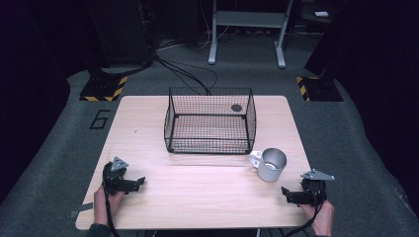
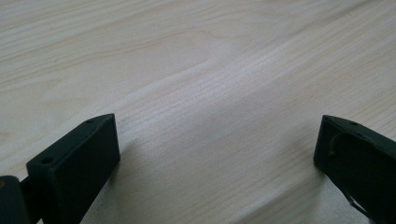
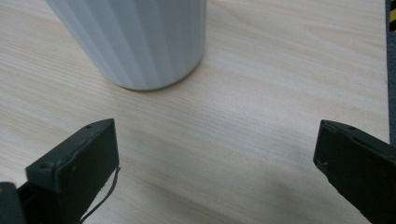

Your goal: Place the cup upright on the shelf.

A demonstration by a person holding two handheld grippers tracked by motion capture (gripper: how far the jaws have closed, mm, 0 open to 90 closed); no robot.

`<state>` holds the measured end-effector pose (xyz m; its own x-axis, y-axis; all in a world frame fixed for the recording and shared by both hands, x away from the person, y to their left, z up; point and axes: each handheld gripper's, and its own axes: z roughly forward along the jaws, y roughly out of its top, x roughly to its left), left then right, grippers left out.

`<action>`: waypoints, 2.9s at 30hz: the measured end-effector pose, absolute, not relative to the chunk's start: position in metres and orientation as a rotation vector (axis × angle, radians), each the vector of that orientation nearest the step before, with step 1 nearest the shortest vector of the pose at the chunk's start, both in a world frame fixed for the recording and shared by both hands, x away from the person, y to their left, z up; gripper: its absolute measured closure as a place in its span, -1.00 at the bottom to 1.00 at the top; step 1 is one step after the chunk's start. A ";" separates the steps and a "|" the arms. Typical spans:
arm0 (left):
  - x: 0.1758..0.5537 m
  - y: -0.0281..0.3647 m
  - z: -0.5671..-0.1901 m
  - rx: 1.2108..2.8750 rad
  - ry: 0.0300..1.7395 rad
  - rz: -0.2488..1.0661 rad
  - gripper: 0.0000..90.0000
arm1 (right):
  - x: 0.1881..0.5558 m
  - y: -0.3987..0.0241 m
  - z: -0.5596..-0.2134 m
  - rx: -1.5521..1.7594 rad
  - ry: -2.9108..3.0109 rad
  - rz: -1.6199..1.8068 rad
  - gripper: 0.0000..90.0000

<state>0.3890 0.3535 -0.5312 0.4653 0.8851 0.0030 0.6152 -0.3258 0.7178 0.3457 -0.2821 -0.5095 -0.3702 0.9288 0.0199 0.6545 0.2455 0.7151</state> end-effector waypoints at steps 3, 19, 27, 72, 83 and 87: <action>0.389 0.354 -0.531 2.059 1.243 0.529 -0.99 | 0.345 -0.279 -0.495 1.427 2.117 0.956 -1.00; 0.389 0.353 -0.532 2.050 1.243 0.541 -0.99 | 0.361 -0.257 -0.444 1.303 2.189 1.034 -1.00; 0.389 0.353 -0.532 2.050 1.242 0.541 -0.99 | 0.379 -0.245 -0.437 1.280 2.215 1.018 -1.00; 0.389 0.353 -0.532 2.052 1.239 0.541 -0.99 | 0.419 -0.216 -0.457 1.299 2.288 0.956 -0.88; 0.389 0.353 -0.532 2.052 1.240 0.541 -0.99 | 0.414 -0.218 -0.452 1.269 2.304 0.969 -0.87; 0.389 0.353 -0.532 2.052 1.239 0.542 -0.99 | 0.412 -0.217 -0.448 1.250 2.311 0.966 -0.87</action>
